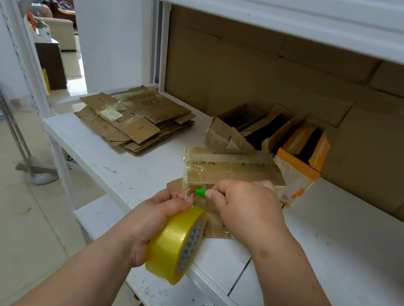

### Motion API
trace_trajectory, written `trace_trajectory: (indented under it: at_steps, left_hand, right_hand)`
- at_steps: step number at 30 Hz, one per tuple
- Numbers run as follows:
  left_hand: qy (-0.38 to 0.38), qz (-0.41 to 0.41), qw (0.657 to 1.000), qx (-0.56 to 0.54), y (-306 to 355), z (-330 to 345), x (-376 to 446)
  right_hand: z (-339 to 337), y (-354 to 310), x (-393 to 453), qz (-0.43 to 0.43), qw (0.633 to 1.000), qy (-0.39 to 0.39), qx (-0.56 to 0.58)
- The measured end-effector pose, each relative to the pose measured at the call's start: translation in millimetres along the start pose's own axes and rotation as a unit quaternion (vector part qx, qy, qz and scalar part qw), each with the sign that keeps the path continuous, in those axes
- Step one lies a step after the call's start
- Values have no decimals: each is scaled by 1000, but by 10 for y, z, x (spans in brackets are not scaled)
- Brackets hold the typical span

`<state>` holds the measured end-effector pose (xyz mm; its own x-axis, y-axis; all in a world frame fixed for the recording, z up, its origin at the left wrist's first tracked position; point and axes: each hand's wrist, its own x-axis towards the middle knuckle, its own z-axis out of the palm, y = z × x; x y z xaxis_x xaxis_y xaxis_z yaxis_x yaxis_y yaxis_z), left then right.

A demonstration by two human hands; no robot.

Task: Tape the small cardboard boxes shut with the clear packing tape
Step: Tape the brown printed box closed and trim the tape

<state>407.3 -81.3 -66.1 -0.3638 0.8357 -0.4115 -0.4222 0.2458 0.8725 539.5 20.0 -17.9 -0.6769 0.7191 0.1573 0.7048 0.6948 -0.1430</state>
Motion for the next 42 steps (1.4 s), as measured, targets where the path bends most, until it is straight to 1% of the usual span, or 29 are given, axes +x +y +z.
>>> trace_trajectory:
  at_steps: [8,13,19,25,29,33,35,39,42]
  left_hand:
    - [14,9,1000,-11,-23,17,4]
    - [15,13,1000,-6,-25,22,6]
    - [18,23,1000,-8,-37,43,36]
    - [13,30,999,26,-4,12,63]
    - [7,30,998,49,30,25,70]
    - [19,29,997,63,64,-14,70]
    - [21,27,998,62,70,-37,69]
    - [13,26,996,82,42,5,80]
    - [-1,26,995,100,37,32,84]
  right_hand:
    - [-72,-69,67,-12,999,-6,-43]
    - [-23,-136,114,-9,998,19,-63]
    - [8,-163,141,-8,997,19,-77]
    - [-13,-43,135,21,997,-7,-75]
    - [-34,-8,149,30,996,-9,-82]
    - [-49,140,150,63,990,4,-129]
    - [-52,273,137,84,990,-6,-115]
    - [20,497,68,98,992,-35,-66]
    - [181,666,-12,136,988,-59,-31]
